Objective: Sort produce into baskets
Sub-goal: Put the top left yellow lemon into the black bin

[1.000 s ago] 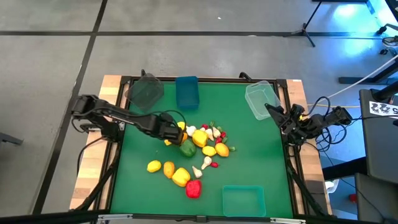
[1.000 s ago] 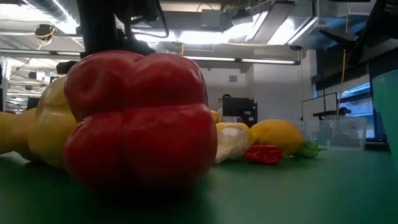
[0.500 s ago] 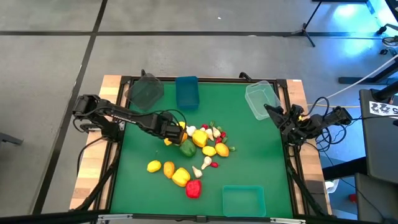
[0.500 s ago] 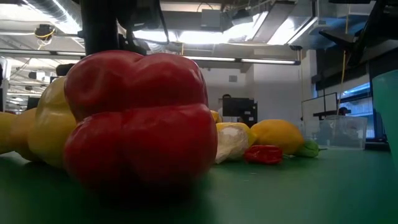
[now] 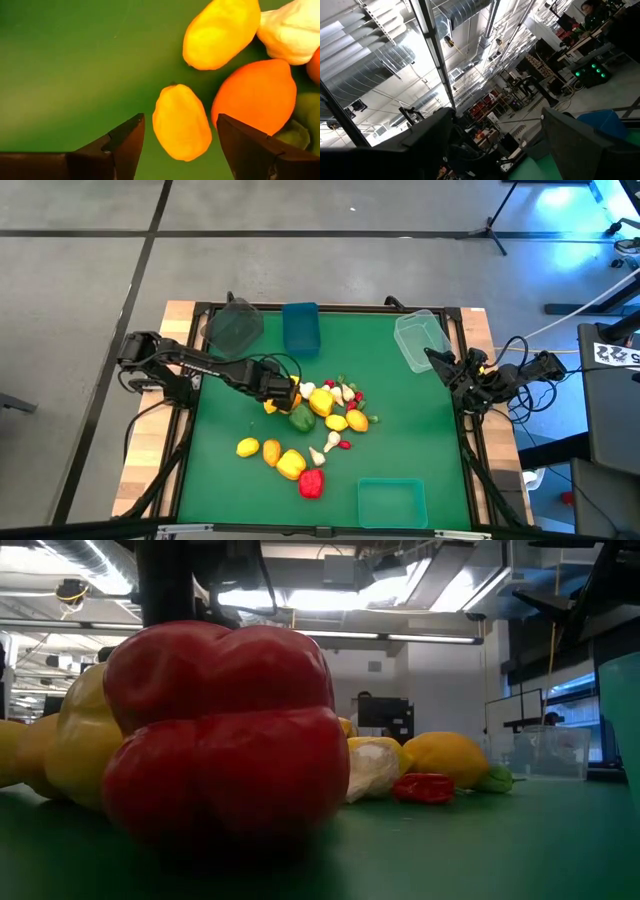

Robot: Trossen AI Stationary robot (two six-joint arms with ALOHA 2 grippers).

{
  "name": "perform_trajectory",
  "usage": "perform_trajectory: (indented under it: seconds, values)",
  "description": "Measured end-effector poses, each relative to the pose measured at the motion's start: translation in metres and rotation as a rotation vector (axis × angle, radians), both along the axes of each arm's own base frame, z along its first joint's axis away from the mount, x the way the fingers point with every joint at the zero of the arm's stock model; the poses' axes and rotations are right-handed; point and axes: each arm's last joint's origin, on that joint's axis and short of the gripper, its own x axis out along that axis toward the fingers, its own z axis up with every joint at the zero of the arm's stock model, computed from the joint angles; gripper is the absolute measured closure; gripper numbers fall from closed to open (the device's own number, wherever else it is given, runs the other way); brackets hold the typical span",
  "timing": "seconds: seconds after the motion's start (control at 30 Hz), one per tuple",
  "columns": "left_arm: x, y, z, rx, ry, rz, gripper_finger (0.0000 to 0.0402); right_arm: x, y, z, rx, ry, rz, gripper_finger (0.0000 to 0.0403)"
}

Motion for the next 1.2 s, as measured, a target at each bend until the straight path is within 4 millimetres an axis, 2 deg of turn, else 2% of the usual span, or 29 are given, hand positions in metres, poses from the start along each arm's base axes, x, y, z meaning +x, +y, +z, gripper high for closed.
perform_trajectory:
  seconds: [0.17, 0.6, 0.9, 1.2]
  values:
    - [0.001, 0.003, -0.005, 0.005, 0.022, 0.029, 0.0128, 0.0, 0.0, 0.0, 0.0, 0.0, 0.0, 0.01]
    - [0.001, -0.002, -0.007, -0.005, 0.008, 0.062, 0.0125, 0.001, 0.0, -0.001, -0.007, 0.016, 0.0, 0.01]
    - [-0.012, -0.009, -0.036, -0.042, 0.008, 0.121, 0.0125, 0.001, 0.0, -0.002, -0.009, 0.021, 0.0, 0.01]
    - [-0.007, -0.014, -0.043, -0.103, -0.088, 0.113, 0.0125, 0.001, 0.0, -0.002, -0.01, 0.022, 0.0, 0.01]
